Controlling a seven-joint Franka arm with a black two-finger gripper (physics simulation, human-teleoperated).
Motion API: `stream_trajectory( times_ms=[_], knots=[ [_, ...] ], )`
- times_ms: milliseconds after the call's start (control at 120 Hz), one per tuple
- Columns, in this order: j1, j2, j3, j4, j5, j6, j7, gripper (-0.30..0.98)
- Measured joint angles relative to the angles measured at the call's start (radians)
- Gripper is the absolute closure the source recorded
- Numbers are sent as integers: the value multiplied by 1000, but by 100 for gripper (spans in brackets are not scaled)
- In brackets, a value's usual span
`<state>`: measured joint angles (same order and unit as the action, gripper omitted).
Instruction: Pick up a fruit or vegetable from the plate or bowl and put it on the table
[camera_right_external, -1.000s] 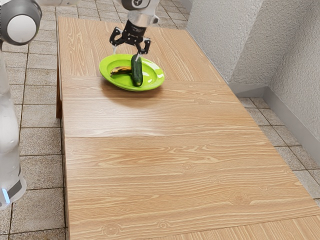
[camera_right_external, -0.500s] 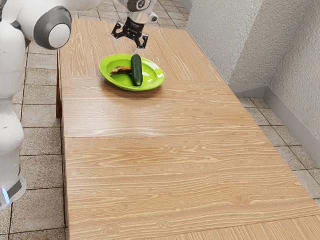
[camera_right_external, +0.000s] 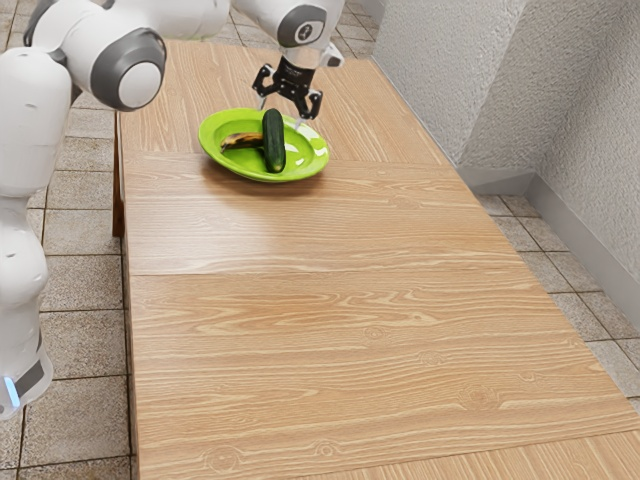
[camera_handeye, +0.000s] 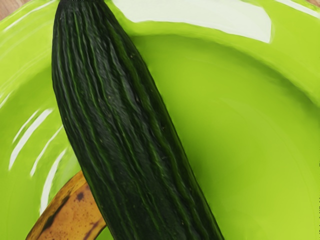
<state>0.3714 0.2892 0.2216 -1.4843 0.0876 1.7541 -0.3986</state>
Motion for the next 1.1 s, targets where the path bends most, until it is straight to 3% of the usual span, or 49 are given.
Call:
stream_trajectory(
  times_ms=[183,317,492,700,1100],
  knots=[
    [14,17,2,-1,-67,10,23,0],
    [8,16,1,-1,-165,17,-73,0],
    [2,7,1,-37,-242,28,-192,0],
    [2,-36,2,-129,-271,62,-301,-2],
    [55,-29,8,-162,-314,97,-434,0]
  ],
)
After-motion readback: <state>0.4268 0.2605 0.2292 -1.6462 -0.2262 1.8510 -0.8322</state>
